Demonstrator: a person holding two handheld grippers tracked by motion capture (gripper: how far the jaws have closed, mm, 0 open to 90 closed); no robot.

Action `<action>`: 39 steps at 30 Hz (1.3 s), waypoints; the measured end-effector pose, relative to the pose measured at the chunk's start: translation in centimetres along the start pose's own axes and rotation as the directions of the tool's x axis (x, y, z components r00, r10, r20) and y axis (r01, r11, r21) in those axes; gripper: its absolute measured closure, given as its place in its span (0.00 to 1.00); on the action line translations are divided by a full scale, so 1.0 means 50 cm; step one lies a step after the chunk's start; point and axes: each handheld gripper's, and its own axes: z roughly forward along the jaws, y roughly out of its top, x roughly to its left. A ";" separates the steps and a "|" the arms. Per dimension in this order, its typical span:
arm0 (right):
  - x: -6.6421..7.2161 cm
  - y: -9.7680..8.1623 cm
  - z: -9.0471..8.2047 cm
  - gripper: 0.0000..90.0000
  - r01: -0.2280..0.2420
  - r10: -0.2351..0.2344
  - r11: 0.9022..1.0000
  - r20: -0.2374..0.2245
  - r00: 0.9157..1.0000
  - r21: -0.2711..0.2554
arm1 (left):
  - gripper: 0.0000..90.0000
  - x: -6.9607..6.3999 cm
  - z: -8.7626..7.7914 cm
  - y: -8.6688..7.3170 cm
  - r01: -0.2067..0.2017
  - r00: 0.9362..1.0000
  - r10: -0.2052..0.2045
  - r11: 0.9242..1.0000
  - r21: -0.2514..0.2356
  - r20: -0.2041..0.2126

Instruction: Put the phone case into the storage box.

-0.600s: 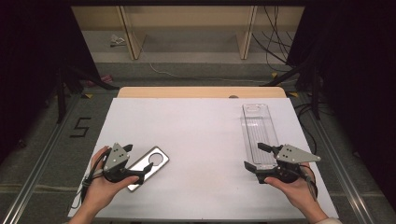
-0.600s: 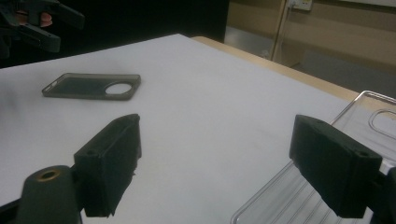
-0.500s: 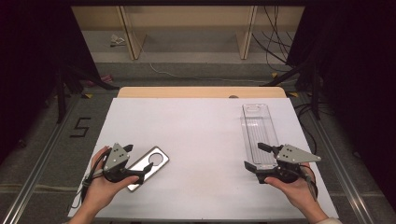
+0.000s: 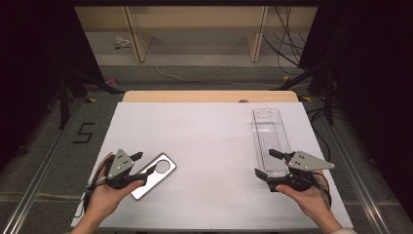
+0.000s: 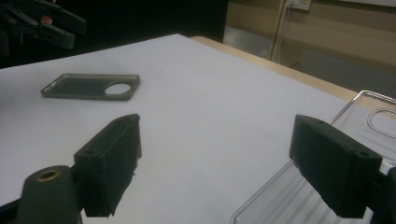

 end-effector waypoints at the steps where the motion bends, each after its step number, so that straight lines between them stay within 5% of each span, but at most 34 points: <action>1: 0.000 0.000 0.000 0.20 -0.001 0.001 1.000 0.001 1.000 0.000 | 0.54 0.005 -0.002 0.002 -0.002 1.000 0.002 1.000 0.003 -0.016; 5: 0.000 0.000 0.000 0.20 -0.001 0.001 1.000 -0.001 1.000 0.000 | 0.90 0.017 0.002 0.002 0.024 0.997 -0.019 0.997 0.068 -0.079; 7: 0.000 0.000 0.000 0.20 -0.005 0.005 1.000 0.001 1.000 0.001 | 0.99 0.022 0.006 0.002 0.028 0.996 -0.020 0.996 0.087 -0.091; 10: 0.001 0.001 0.000 0.20 -0.004 0.004 1.000 -0.001 1.000 0.000 | 1.00 0.035 0.019 -0.002 0.038 0.992 -0.020 0.989 0.142 -0.126; 15: 0.001 0.001 0.000 0.20 -0.005 0.005 1.000 -0.002 1.000 -0.001 | 1.00 0.049 0.030 -0.014 0.034 0.992 -0.011 0.981 0.190 -0.124; 21: 0.000 0.001 0.000 0.20 -0.004 0.004 1.000 -0.001 1.000 -0.001 | 1.00 0.082 0.047 -0.050 0.057 0.993 -0.025 0.957 0.284 -0.118; 30: 0.001 0.001 0.000 0.20 -0.004 0.004 1.000 -0.001 1.000 -0.001 | 1.00 0.093 0.057 -0.078 0.060 0.994 -0.023 0.928 0.368 -0.105; 39: 0.000 0.000 0.000 0.20 -0.003 0.003 1.000 -0.001 1.000 0.001 | 1.00 0.096 0.058 -0.088 0.062 0.995 -0.026 0.913 0.404 -0.094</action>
